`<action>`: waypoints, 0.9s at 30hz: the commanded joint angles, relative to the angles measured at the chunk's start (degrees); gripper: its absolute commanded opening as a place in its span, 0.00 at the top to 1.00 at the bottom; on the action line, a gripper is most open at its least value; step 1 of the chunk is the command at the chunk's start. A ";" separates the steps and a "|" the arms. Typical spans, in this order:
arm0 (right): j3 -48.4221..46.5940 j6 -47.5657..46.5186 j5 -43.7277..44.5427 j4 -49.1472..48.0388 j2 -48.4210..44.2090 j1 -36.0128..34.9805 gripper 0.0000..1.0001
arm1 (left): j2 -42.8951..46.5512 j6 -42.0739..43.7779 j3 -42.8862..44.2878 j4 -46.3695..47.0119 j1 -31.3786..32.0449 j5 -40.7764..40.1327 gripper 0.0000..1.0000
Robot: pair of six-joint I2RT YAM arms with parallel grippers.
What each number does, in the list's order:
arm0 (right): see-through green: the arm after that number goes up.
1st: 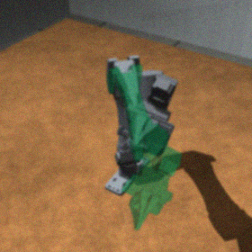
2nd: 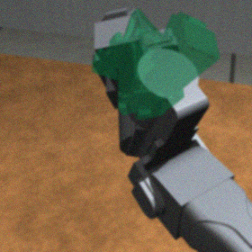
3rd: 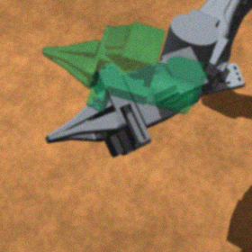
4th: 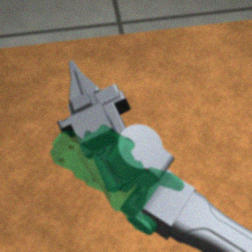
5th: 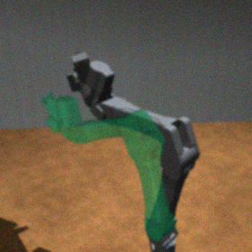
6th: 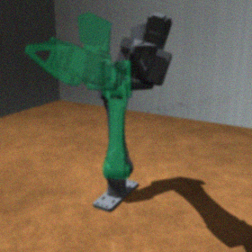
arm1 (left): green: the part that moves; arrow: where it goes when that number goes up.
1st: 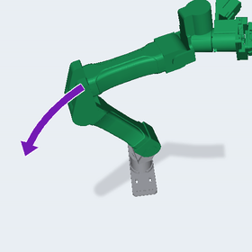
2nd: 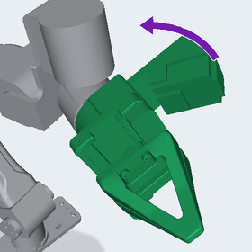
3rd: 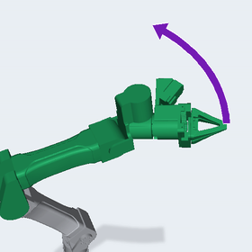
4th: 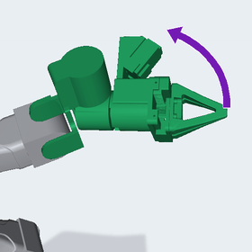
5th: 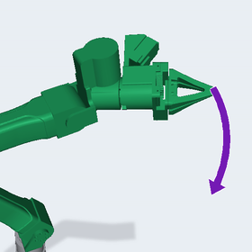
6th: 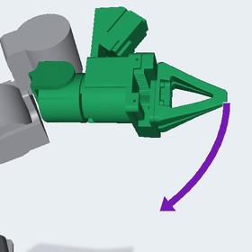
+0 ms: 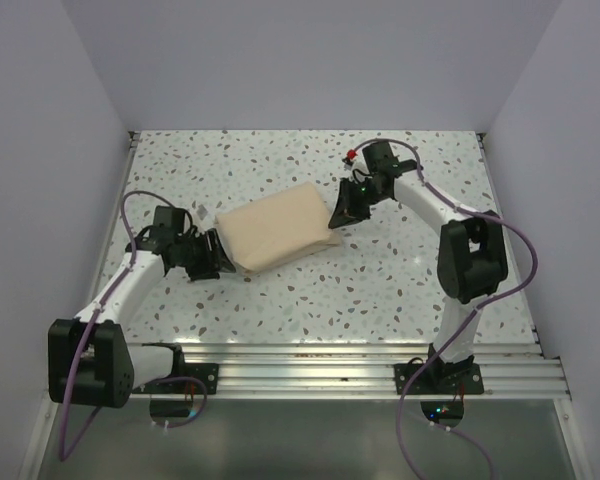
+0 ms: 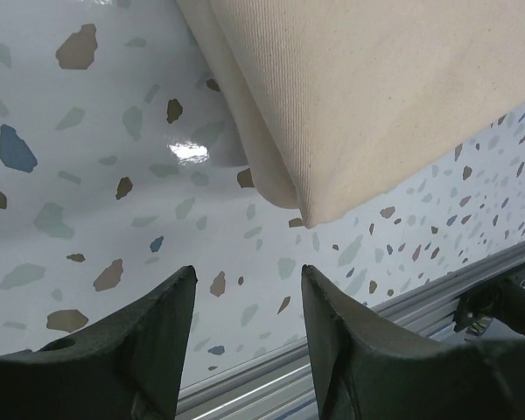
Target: Prepare the surgical pack
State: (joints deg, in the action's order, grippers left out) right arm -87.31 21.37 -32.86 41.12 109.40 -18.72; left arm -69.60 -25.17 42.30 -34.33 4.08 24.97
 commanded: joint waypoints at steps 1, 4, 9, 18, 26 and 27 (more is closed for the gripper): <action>-0.16 4.46 -6.60 -5.77 0.46 -1.23 0.92 | 2.19 3.28 3.75 -1.71 -0.38 -3.08 0.45; 1.52 5.27 -5.91 -7.63 2.12 -1.14 0.95 | 2.54 4.07 5.67 -2.23 -0.38 -4.14 0.45; 5.56 3.86 -2.91 -9.39 4.50 -0.79 0.98 | 1.93 5.74 10.33 -3.55 -0.38 -6.16 0.45; 7.32 1.57 -0.45 -6.41 1.00 -0.62 0.95 | 2.28 6.45 13.94 -3.20 -0.03 -4.76 0.41; 17.86 4.12 7.62 1.06 -17.35 -0.70 0.33 | 2.98 5.57 13.16 0.48 0.58 1.12 0.40; 20.31 4.47 8.68 1.41 -18.60 -0.70 0.23 | 3.16 5.22 12.98 0.84 0.58 1.48 0.39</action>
State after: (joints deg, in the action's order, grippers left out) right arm -70.67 25.08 -29.17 38.59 96.84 -19.49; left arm -68.01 -20.21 54.04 -36.75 4.32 22.68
